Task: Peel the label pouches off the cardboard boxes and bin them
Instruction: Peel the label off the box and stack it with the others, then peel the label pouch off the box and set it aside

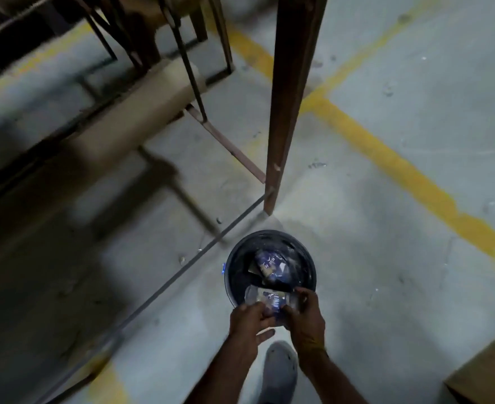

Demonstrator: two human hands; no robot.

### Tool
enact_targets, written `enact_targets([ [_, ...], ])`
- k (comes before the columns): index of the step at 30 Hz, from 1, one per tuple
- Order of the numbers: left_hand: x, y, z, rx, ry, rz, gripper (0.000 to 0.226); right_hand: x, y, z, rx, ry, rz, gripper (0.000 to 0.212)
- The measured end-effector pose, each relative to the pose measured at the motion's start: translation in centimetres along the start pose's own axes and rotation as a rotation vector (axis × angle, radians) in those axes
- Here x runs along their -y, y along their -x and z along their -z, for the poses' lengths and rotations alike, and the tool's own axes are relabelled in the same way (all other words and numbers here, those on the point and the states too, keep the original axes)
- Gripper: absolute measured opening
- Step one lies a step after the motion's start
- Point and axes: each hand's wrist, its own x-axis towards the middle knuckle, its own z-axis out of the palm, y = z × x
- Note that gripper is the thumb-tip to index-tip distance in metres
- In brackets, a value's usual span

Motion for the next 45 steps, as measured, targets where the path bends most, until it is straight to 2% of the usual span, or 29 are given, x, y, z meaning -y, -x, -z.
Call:
enact_targets([
  [1,-0.1,-1.7,-0.2,0.014,-0.017,0.016,0.006,-0.5,-1.5,-0.3,0.023,0.045,-0.017,0.040],
  [4,0.7,-5.4,0.6,0.012,-0.100,0.083,0.028,-2.0,-4.8,-0.7,0.037,0.229,0.001,0.041],
  [9,2.5,-5.7,2.8,-0.036,-0.185,0.089,0.028,-3.6,-4.5,-1.9,0.079,0.364,0.079,0.036],
  [14,3.2,-2.7,4.6,-0.036,-0.215,-0.017,0.019,-4.4,-0.3,-2.7,0.088,0.415,0.166,0.020],
  [20,3.0,4.0,9.0,0.001,-0.183,-0.166,0.013,-2.2,7.6,-4.9,0.126,0.424,0.292,0.019],
  [25,5.4,11.8,18.6,-0.060,-0.083,-0.280,0.012,-1.2,18.2,-7.6,0.197,0.485,0.400,0.020],
  [32,15.1,24.4,37.5,-0.172,0.129,-0.366,0.013,-4.1,38.7,-14.4,0.340,0.583,0.519,0.019],
  [38,25.6,35.3,52.0,-0.353,0.351,-0.398,0.013,-9.8,56.9,-20.5,0.551,0.705,0.577,0.016],
  [45,36.9,43.1,64.4,-0.580,0.670,-0.359,0.013,-16.4,73.4,-27.5,0.845,0.890,0.745,0.019],
])
